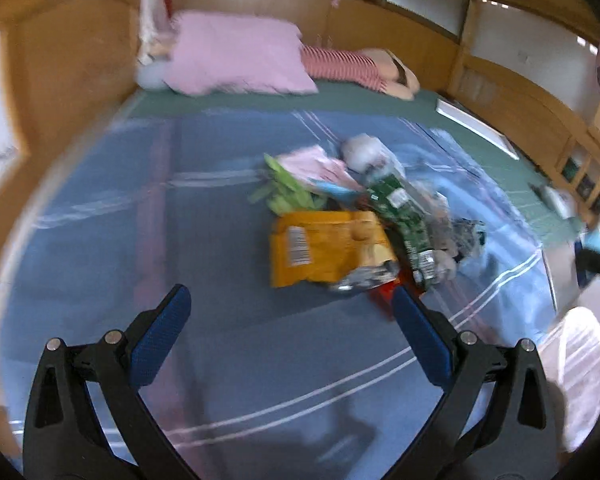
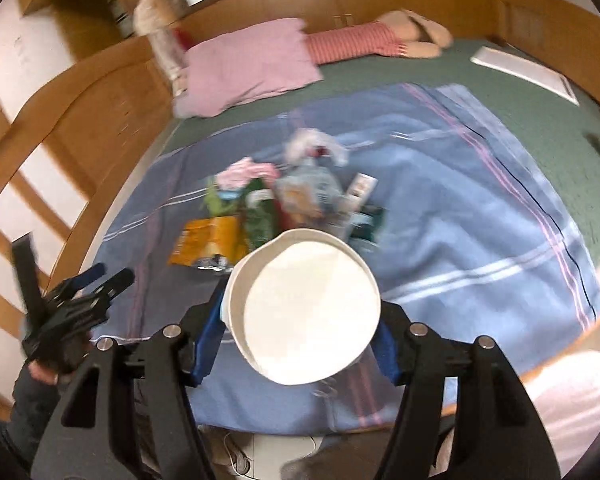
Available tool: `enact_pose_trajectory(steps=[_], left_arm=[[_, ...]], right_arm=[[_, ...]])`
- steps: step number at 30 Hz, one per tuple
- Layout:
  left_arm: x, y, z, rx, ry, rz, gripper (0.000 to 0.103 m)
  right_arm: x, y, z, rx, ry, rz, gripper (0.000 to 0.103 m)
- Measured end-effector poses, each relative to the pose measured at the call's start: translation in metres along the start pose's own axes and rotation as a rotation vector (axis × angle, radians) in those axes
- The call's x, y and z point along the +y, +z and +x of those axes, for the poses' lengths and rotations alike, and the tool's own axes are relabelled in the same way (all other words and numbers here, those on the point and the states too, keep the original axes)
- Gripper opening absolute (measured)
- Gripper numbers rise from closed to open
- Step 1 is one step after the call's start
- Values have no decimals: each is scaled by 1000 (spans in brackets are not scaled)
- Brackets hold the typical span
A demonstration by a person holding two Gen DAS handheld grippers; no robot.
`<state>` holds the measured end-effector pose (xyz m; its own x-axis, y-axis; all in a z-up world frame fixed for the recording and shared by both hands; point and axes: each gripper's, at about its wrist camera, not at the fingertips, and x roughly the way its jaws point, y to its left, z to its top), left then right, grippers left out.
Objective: Collect trash
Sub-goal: 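Lift the white cup with the right tool while the left tool grasps the yellow chip bag, then carry both items over the white bin and open both tools to drop them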
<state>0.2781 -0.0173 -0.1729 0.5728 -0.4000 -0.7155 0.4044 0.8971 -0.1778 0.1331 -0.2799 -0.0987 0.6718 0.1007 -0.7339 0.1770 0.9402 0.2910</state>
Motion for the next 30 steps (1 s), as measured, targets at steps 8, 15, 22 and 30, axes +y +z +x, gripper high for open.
enact_pose_trajectory(steps=[8, 15, 22, 30], left_arm=[[1, 22, 73, 74, -94, -247, 100], [-31, 31, 116, 139, 10, -139, 100], [-34, 23, 116, 177, -41, -73, 24], [-30, 16, 58, 78, 15, -63, 15]], right_arm=[[-36, -4, -2, -5, -6, 76, 63], [-51, -2, -4, -18, 18, 114, 64], [-59, -2, -13, -30, 17, 141, 64], [-50, -6, -31, -70, 53, 128, 64]])
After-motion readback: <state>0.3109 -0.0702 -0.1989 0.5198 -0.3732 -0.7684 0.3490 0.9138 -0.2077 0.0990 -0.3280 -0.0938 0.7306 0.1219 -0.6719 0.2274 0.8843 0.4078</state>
